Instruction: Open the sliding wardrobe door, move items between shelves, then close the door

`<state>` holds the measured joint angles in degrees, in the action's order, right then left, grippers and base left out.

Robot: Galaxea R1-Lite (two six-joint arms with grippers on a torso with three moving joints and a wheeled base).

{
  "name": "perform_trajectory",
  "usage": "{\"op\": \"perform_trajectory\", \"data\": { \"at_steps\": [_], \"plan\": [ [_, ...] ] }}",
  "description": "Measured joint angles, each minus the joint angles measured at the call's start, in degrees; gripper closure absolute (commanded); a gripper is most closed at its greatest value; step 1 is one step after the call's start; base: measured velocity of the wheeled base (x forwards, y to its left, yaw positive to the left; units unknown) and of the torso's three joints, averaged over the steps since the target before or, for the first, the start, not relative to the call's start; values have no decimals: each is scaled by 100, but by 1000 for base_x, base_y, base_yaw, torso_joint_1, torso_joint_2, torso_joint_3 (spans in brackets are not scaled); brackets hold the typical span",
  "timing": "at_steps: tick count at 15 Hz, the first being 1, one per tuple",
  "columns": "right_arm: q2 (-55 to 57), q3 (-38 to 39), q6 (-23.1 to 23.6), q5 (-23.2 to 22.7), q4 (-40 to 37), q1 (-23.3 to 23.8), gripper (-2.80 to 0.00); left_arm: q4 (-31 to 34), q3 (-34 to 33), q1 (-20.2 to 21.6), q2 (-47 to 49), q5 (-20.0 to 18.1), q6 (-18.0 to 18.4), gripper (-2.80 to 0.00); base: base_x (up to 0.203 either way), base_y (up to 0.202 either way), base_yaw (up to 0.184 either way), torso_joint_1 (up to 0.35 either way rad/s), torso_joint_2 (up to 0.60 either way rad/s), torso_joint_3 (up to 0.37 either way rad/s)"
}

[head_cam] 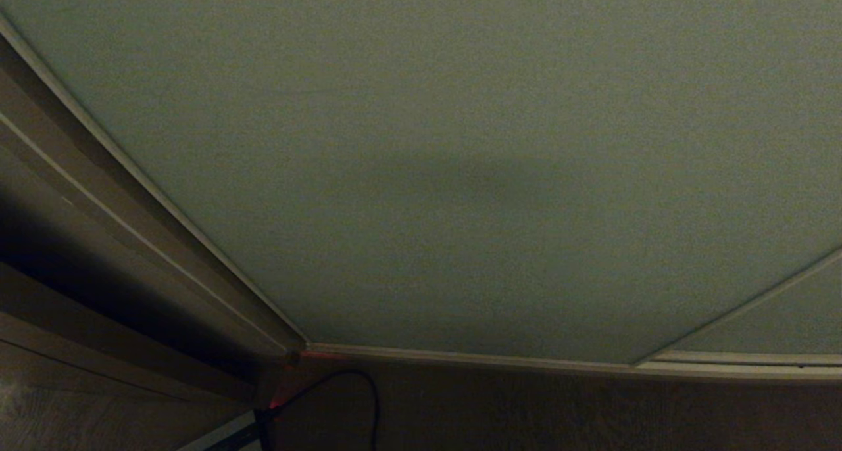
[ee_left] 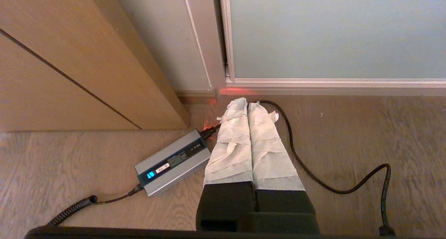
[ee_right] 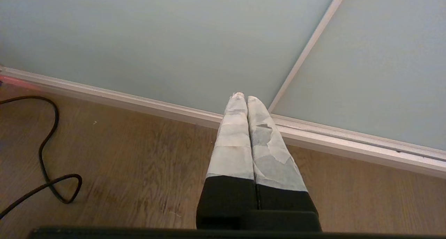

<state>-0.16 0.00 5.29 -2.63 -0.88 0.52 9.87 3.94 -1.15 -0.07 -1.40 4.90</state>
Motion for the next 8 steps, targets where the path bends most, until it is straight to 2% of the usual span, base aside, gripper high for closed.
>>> {"op": "perform_trajectory", "data": {
  "at_steps": [8],
  "plan": [
    [0,0,2,-6,4,0,0,1,2,0,0,2,0,0,0,0,0,0,0,0]
  ]
}}
